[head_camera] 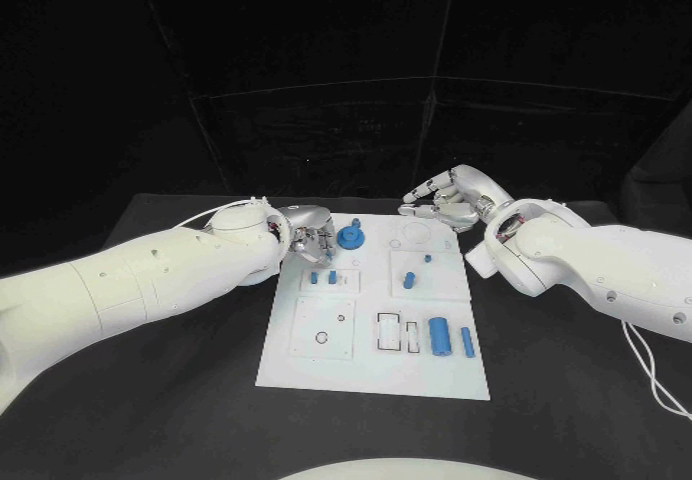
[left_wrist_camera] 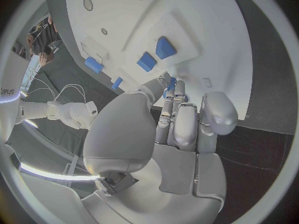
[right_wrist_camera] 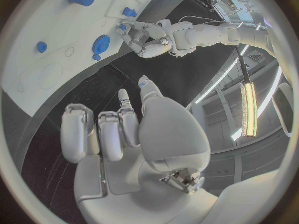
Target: Assemble the parts on the task board
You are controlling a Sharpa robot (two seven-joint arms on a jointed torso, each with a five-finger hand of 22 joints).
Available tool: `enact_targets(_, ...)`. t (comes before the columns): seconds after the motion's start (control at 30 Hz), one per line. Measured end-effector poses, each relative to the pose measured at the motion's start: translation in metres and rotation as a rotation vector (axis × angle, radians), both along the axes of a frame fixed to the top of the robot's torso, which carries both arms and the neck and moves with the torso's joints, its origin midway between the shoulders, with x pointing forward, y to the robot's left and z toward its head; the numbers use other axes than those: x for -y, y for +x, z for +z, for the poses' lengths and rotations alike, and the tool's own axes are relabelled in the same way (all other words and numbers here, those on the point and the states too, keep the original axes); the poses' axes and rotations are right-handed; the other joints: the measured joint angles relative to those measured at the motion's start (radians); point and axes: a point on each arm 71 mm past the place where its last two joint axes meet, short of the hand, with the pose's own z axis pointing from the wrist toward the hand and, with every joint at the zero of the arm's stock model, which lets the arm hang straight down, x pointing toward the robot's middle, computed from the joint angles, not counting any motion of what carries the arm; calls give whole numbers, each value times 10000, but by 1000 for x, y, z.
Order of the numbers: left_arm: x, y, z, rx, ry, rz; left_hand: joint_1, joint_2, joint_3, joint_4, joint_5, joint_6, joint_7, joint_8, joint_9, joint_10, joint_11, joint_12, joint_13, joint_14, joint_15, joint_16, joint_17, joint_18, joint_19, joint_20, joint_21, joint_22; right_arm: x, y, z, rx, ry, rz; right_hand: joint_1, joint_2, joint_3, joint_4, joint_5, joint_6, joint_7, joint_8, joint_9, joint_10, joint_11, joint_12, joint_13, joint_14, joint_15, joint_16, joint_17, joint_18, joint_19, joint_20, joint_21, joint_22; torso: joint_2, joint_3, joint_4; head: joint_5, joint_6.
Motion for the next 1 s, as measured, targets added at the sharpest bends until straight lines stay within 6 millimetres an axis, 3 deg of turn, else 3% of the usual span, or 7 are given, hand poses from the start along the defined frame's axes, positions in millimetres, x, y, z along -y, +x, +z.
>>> enact_targets(0.2,-2,1,-1,-37,52,42,-172,-172,0,0,1,-627,104,-453,-131,-274,160,-294,-115,0,0,0,-97,1,-52,52,0,2,0,0,0,0,-1,-3,0,0,0,0,0,0,0,0,0,0,0,0,0,0,0,0,0,-1,0,0,0,0,0,-2,2,0,-12)
enact_targets(0.77,-8,1,-2,-52,99,181,-284,-285,0,0,0,-857,193,-654,-129,-516,264,-602,-142,-34,109,-43,-244,3,-122,121,-88,-103,4,1,0,-16,-38,-95,52,52,-32,-32,0,0,0,0,-9,-146,19,-146,24,0,0,-40,-1,-1,-4,-4,-76,-93,0,-5,8,10,-28)
enact_targets(0.87,-13,0,-1,-57,115,240,-309,-309,0,0,1,-858,194,-653,-129,-518,262,-602,-142,-33,109,-43,-258,3,-122,121,-88,-104,7,2,-1,-68,-107,-153,139,135,-59,-59,0,-72,2,0,-19,-1074,-12,-1603,-483,0,0,-291,-1,0,-243,-19,-285,-456,-1,-8,8,10,-27)
enact_targets(1.0,-22,-1,-1,-52,128,356,-309,-309,0,0,0,-858,194,-653,-129,-551,228,-602,-141,-34,109,-43,-269,3,-122,121,-88,-116,13,4,-3,-142,-463,-218,615,122,3,-144,39,-87,-12,0,-19,-3483,-34,-6004,-3964,-14,-61,-1102,-379,162,-664,-82,-790,-1338,-6,-12,8,10,-23)
